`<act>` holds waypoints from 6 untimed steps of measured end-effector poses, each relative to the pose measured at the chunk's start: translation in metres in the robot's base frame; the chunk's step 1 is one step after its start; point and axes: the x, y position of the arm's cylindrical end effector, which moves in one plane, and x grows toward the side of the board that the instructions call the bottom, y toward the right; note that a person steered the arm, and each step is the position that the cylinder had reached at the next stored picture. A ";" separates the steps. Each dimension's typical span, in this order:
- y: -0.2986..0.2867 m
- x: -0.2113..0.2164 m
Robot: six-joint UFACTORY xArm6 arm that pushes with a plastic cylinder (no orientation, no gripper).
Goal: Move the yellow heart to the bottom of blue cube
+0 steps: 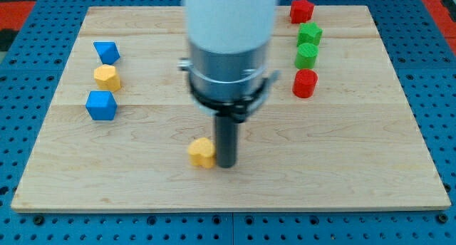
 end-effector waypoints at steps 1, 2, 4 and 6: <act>-0.050 -0.001; -0.072 -0.009; -0.071 -0.031; -0.069 -0.055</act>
